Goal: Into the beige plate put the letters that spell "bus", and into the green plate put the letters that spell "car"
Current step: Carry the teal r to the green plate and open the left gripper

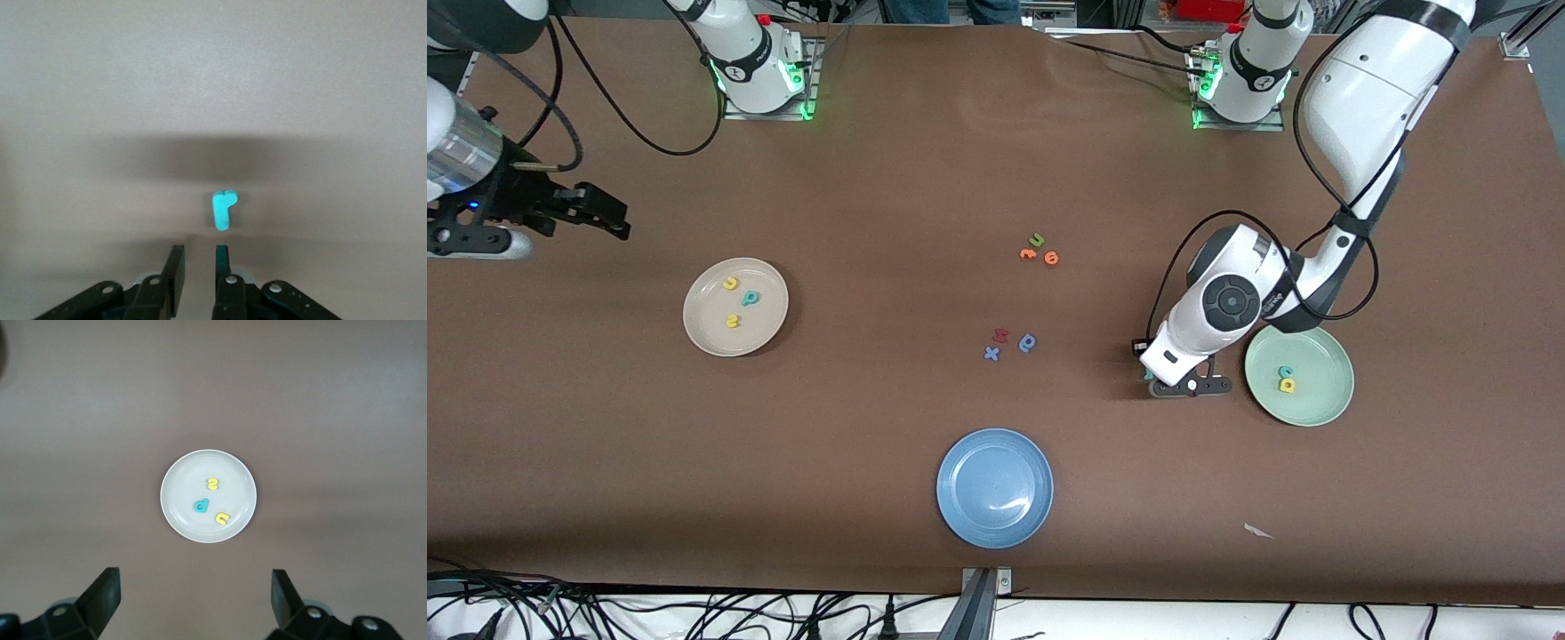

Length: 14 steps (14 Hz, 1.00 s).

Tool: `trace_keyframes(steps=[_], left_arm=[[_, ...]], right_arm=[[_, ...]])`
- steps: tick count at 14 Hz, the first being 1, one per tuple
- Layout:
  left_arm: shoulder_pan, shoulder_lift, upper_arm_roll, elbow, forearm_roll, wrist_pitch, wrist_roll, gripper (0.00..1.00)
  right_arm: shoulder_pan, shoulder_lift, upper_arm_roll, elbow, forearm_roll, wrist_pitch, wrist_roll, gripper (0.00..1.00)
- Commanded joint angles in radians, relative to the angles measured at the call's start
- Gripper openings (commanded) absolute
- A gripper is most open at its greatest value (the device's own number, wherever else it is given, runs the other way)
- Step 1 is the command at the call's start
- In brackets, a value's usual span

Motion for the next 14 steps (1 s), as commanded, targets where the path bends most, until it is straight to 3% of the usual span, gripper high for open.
trace_keyframes(steps=[1,3,9,11,14], left_arm=[[-0.009,0.051,-0.001,0.089,0.001,-0.019,-0.018,0.32],[-0.02,0.077,-0.001,0.123,0.001,-0.019,-0.038,0.41],[-0.024,0.104,0.002,0.131,0.013,-0.019,-0.035,0.4],[-0.024,0.109,0.004,0.131,0.013,-0.019,-0.034,0.36],[-0.024,0.109,0.004,0.131,0.018,-0.019,-0.024,0.2]], right_arm=[[-0.023,0.016,0.014,0.025,0.013,0.019,-0.013,1.0],[-0.023,0.027,0.012,0.028,0.015,0.052,-0.022,1.0],[-0.017,0.027,0.018,0.028,0.016,0.046,-0.019,1.0],[-0.017,0.027,0.018,0.028,0.019,0.044,-0.019,1.0],[-0.016,0.025,0.022,0.03,0.019,0.044,-0.013,1.0]])
